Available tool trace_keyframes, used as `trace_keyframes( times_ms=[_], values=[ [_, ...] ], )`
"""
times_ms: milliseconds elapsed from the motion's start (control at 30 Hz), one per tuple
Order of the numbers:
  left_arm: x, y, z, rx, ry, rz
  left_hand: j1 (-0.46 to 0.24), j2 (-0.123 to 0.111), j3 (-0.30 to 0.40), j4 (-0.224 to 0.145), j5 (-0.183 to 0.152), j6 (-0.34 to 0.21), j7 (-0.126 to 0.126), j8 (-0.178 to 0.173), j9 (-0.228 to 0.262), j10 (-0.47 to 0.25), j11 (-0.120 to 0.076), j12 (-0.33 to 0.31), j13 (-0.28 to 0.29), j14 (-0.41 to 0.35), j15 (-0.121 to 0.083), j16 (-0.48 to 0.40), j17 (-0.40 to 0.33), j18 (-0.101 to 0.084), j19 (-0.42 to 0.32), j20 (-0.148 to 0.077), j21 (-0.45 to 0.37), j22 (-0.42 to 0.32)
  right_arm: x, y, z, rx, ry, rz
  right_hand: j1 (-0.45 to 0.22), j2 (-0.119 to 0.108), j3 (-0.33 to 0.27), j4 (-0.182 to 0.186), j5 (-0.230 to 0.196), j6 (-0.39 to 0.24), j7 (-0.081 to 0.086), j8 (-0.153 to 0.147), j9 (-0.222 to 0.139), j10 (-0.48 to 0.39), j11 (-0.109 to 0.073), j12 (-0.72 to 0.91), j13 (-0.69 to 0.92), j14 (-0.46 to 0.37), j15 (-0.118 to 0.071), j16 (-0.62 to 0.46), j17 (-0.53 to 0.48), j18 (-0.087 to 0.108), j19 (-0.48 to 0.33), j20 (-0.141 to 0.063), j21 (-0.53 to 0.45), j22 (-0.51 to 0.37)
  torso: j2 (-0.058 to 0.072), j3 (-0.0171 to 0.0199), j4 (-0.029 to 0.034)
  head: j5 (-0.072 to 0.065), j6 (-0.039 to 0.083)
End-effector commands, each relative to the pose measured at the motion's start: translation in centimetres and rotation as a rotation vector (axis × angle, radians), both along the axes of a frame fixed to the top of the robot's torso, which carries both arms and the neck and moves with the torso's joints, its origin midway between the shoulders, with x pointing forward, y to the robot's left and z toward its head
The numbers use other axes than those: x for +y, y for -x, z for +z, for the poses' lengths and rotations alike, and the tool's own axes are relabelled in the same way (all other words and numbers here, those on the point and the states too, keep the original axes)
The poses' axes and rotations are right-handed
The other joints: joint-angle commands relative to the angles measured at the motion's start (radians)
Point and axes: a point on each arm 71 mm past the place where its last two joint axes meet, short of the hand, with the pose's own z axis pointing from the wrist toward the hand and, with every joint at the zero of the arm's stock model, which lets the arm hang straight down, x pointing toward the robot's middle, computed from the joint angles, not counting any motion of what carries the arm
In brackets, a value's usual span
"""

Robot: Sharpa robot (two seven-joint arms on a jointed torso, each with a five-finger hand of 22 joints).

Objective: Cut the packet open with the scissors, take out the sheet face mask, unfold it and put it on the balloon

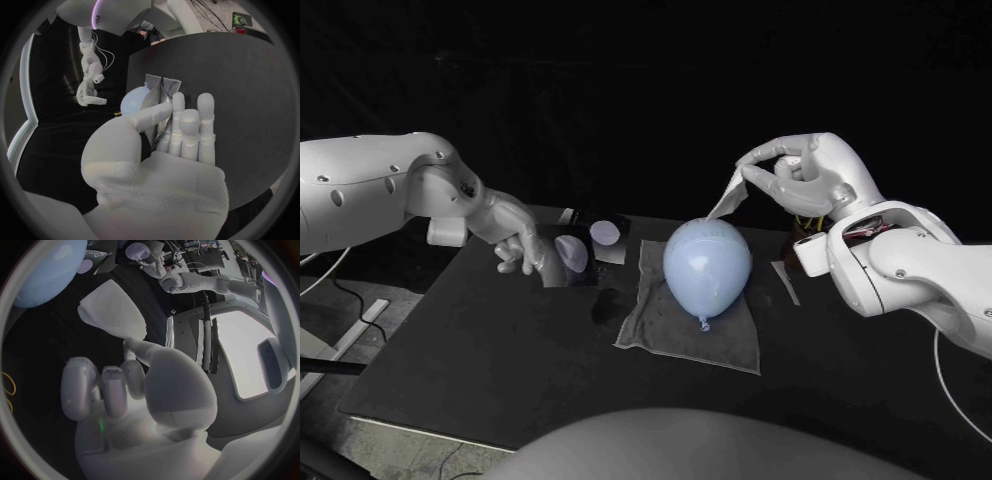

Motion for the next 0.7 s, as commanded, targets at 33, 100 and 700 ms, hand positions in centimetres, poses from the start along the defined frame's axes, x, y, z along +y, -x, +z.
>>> trace_keyframes(
  times_ms=[33, 100, 700],
  values=[
    [1.4, 0.6, -0.2, 0.069, -0.087, -0.096, -0.005, 0.007, -0.004, -0.004, 0.004, 0.023, 0.009, 0.011, 0.025, 0.005, -0.004, 0.003, 0.002, 0.011, -0.002, 0.01, 0.009, 0.017, -0.009, -0.001, 0.001, 0.0, -0.1, -0.1, 0.1, -0.002, -0.002, 0.011, -0.002, 0.009, 0.006, -0.001, 0.002, 0.003, -0.003, 0.02, 0.097, -0.002, -0.002, -0.007, 0.092, 0.096, -0.006, 0.003, 0.225, 0.004, 0.031, -0.005, 0.001, 0.199, -0.003, 0.0015, -0.0007, 0.005, -0.002],
    [2.5, 0.6, -0.3, 0.083, -0.127, -0.097, -0.008, 0.006, -0.002, -0.008, 0.005, 0.026, 0.008, 0.013, 0.026, 0.008, -0.006, 0.003, 0.004, 0.015, -0.003, 0.014, 0.015, 0.017, -0.008, -0.001, 0.001, -0.001, -0.2, -0.2, 0.0, -0.002, 0.001, 0.009, -0.002, 0.009, 0.006, -0.001, 0.002, 0.003, -0.003, 0.02, 0.097, -0.002, -0.002, -0.007, 0.092, 0.096, -0.006, 0.003, 0.225, 0.004, 0.031, -0.005, 0.001, 0.199, -0.004, 0.0025, -0.0021, 0.009, -0.002],
    [5.1, -0.8, -1.1, 0.148, -0.277, -0.122, -0.04, 0.0, 0.003, -0.009, 0.009, 0.031, 0.004, 0.019, 0.033, 0.017, -0.01, 0.003, 0.009, 0.027, -0.005, 0.024, 0.028, 0.016, -0.007, -0.001, -0.005, -0.005, -0.1, -0.7, -0.1, 0.009, 0.013, 0.009, -0.002, 0.009, 0.007, -0.001, 0.002, 0.002, -0.003, 0.021, 0.098, -0.002, -0.002, -0.007, 0.092, 0.096, -0.006, 0.003, 0.225, 0.004, 0.03, -0.005, -0.001, 0.199, -0.002, 0.0021, 0.0, 0.028, -0.002]
  ],
)
